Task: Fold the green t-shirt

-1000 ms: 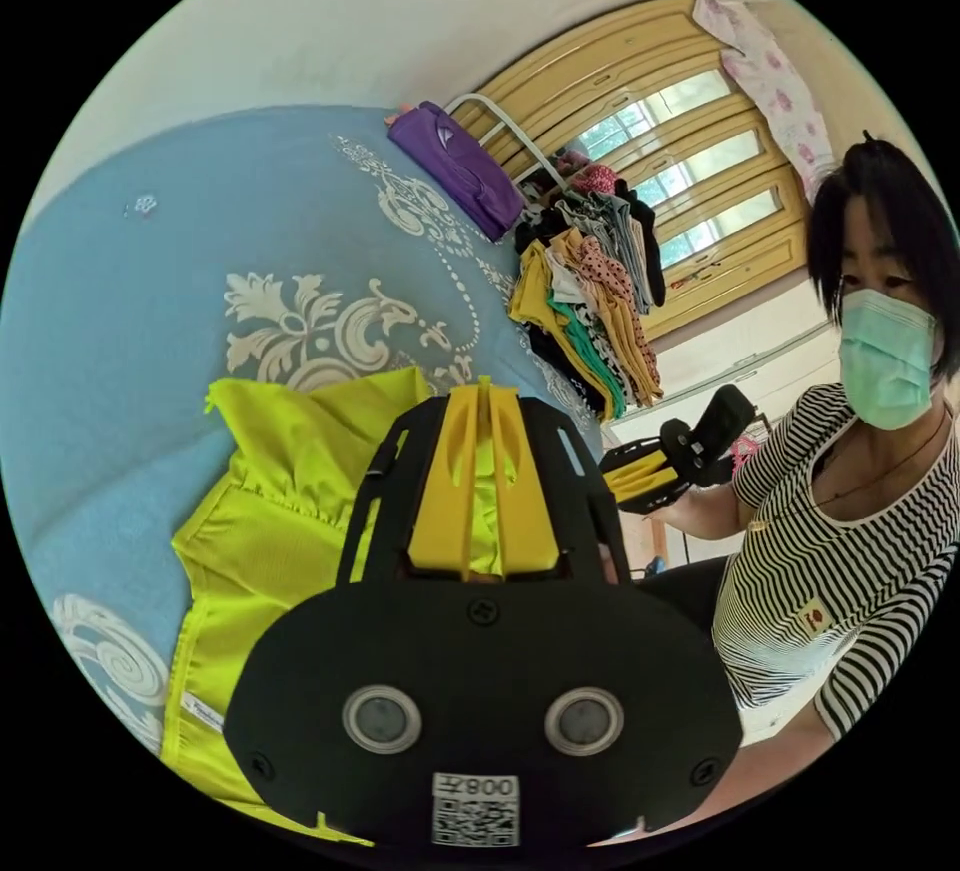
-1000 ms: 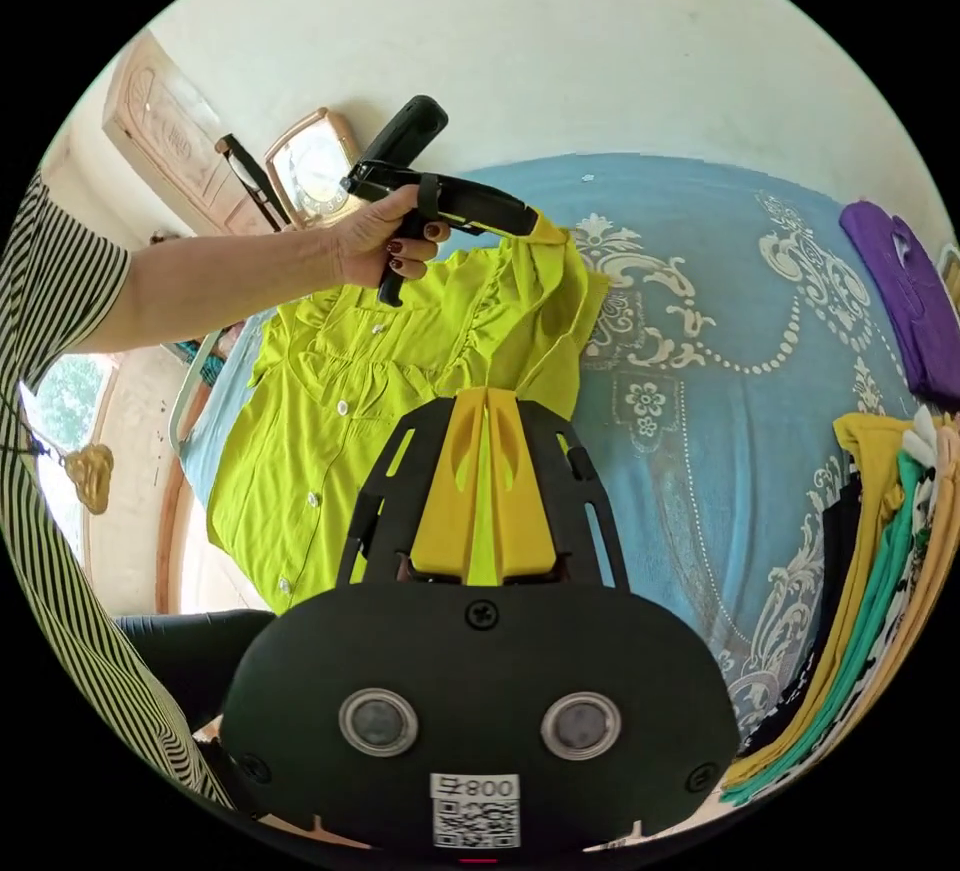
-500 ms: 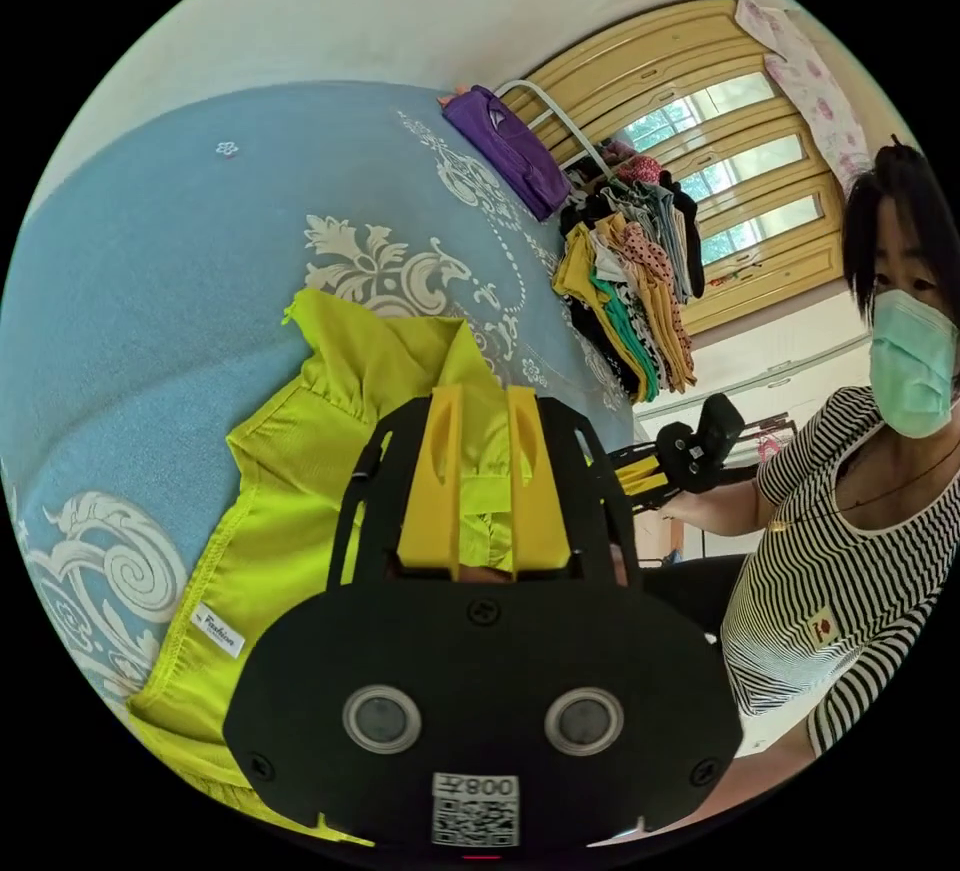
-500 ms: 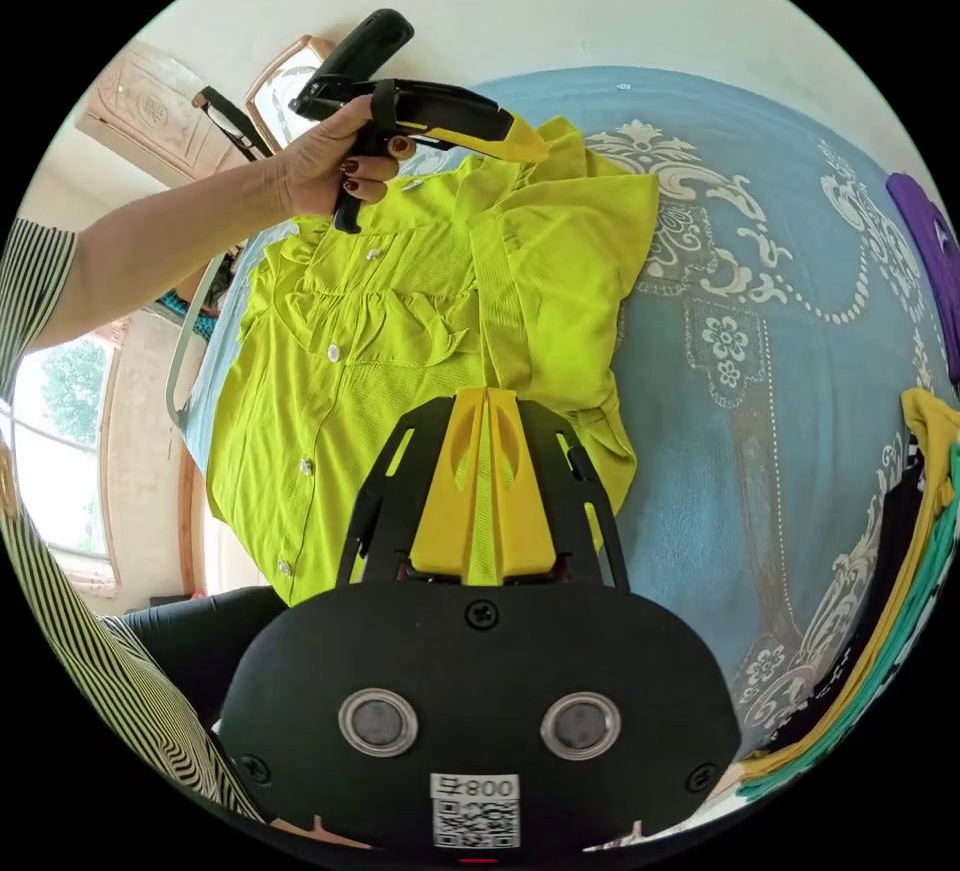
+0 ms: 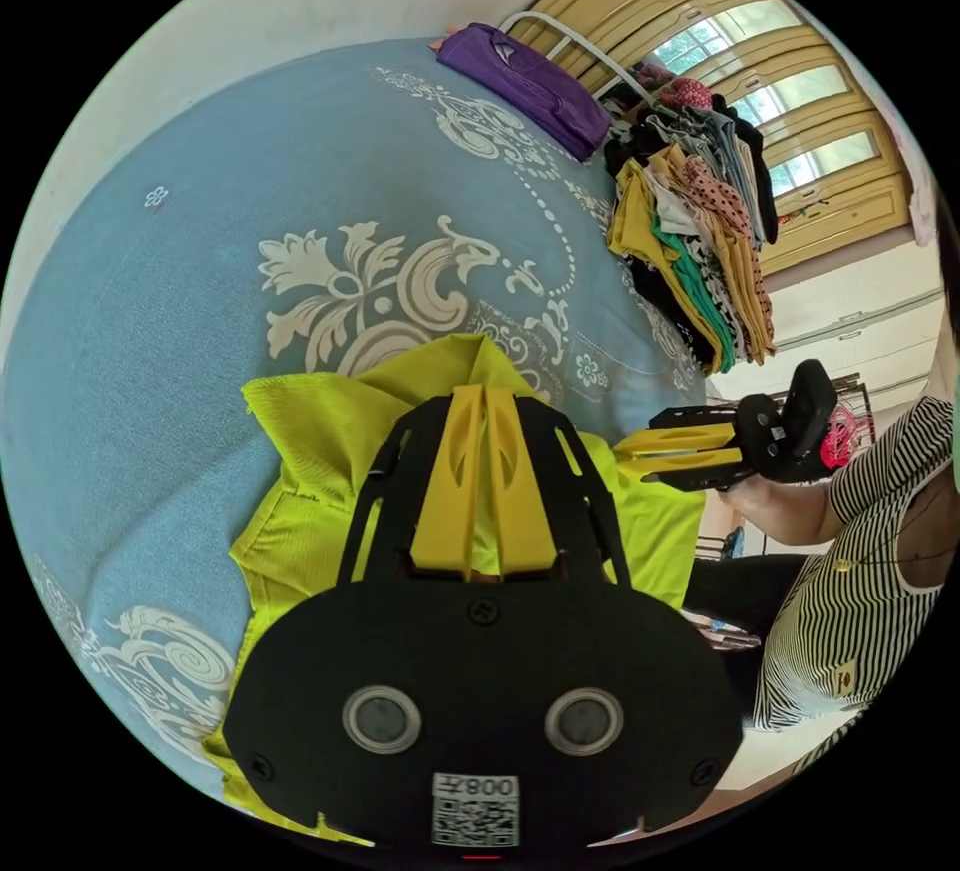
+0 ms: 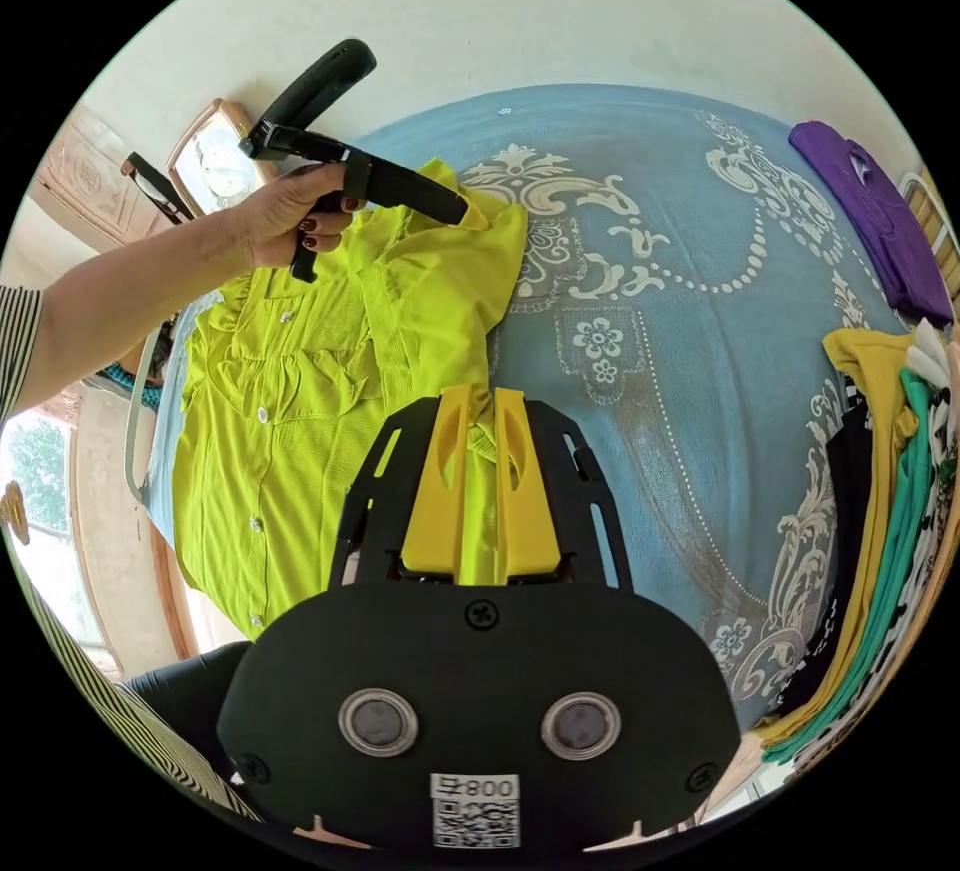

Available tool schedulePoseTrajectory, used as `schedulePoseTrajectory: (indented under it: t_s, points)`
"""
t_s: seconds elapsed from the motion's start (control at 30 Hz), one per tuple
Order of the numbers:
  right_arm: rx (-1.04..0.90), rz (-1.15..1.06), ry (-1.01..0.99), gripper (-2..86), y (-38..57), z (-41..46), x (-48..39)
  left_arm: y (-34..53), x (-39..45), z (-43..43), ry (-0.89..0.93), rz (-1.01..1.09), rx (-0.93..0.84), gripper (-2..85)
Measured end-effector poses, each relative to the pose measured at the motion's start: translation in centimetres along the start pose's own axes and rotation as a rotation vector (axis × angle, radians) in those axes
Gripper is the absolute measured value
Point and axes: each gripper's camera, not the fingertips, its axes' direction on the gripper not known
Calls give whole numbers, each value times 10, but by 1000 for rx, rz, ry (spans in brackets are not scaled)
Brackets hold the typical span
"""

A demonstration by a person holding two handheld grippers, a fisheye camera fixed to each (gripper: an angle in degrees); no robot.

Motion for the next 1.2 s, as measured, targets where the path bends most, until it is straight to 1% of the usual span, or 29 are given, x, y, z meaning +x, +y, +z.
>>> schedulePoseTrajectory:
  t_s: [0.2,0.47,0.6,0.73,0.8,0.93,1.13,1.2]
  points:
    - [22,30,-49,54,4,0,7,4,-4,-6,42,-8,41,3]
    - [108,89,-164,73,6,-12,22,15,-9,-9,83,-18,93,2]
    - [100,92,-168,77,5,-7,24,17,-10,-9,90,-14,104,2]
    - [0,86,-132,52,-4,15,23,20,-12,-6,96,-17,122,2]
    - [12,103,-109,36,-5,14,27,21,-13,-5,94,-21,131,2]
    - [45,186,-179,19,-2,13,48,23,-18,5,82,-38,138,2]
    - [64,294,-272,9,1,19,74,29,-26,33,41,-74,93,3]
    - [74,302,-260,7,2,15,76,35,-27,31,42,-77,124,4]
